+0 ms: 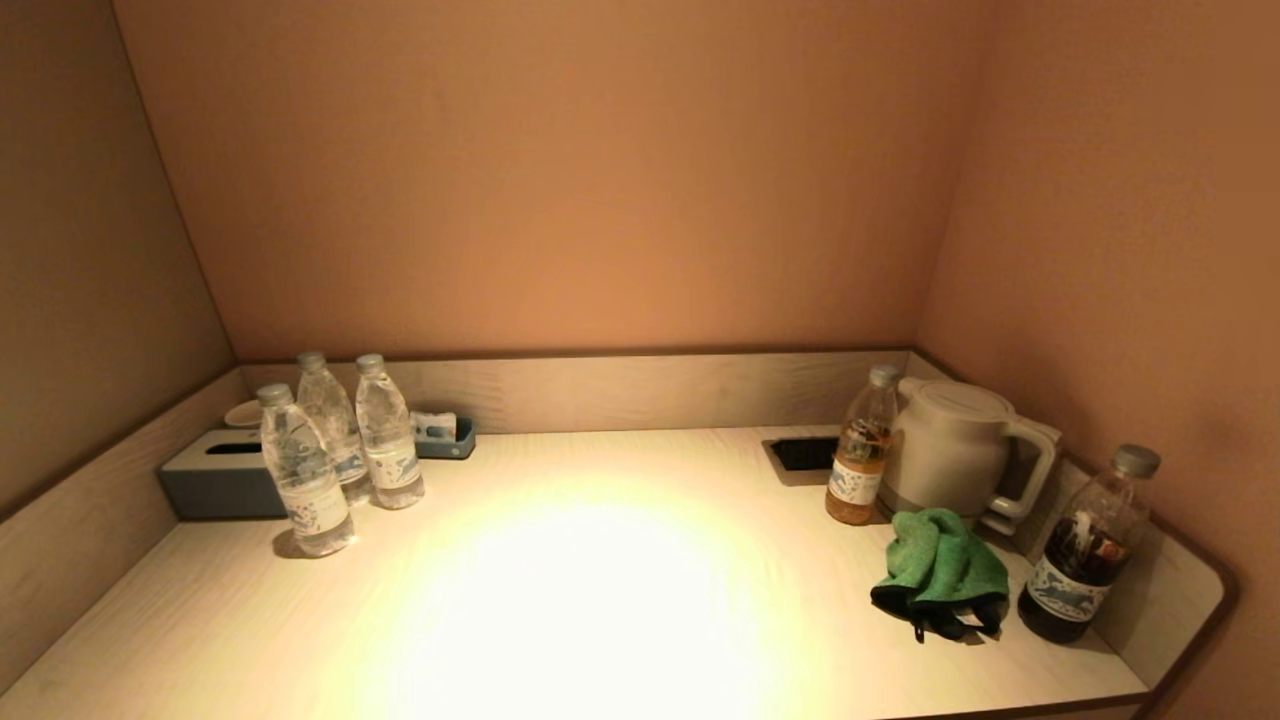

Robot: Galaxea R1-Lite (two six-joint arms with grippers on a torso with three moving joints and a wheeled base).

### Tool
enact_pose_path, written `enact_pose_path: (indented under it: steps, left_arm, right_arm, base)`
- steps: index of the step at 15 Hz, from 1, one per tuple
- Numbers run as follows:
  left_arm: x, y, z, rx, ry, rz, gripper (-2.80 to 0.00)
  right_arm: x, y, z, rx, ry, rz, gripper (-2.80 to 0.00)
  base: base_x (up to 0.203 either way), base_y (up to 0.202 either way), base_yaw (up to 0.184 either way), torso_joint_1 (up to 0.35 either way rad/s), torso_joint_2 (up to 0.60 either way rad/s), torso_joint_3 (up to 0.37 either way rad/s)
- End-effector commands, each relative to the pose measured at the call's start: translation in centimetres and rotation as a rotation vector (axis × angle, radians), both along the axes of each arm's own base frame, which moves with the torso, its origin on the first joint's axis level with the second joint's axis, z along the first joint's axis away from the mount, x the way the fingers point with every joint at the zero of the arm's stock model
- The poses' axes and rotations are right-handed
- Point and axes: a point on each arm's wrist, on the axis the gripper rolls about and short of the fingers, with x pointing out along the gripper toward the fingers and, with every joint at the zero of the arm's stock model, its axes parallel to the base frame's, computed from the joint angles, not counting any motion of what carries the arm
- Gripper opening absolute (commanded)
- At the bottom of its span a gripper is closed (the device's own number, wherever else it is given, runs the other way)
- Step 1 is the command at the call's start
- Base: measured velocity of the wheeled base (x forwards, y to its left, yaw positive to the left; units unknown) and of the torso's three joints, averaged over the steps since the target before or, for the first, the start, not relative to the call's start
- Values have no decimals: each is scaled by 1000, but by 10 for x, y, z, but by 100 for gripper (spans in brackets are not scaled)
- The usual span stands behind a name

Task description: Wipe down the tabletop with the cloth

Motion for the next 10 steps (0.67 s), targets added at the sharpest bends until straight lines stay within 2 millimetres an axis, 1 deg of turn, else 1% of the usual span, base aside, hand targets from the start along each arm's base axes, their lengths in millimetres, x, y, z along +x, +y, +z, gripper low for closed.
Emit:
enact_pose_path:
  steps: [1, 4, 8, 10]
  left_arm:
    - [0, 0, 0, 1, 0, -1, -280]
    - [0, 0, 0, 0, 0, 0, -280]
    - [0, 0, 0, 1, 0, 0, -280]
    - [0, 0, 0, 0, 0, 0, -280]
  right_arm:
    - [3, 5, -4, -32, -18, 202, -280]
    - [4, 5, -9, -12, 35, 240, -280]
    - [4, 5, -10, -10, 36, 243, -280]
    - [5, 7, -21, 51, 135, 313, -280]
  base:
    - [0, 0, 0, 0, 0, 0]
    - [0, 0, 0, 0, 0, 0]
    - [0, 0, 0, 0, 0, 0]
    - [0, 0, 0, 0, 0, 0]
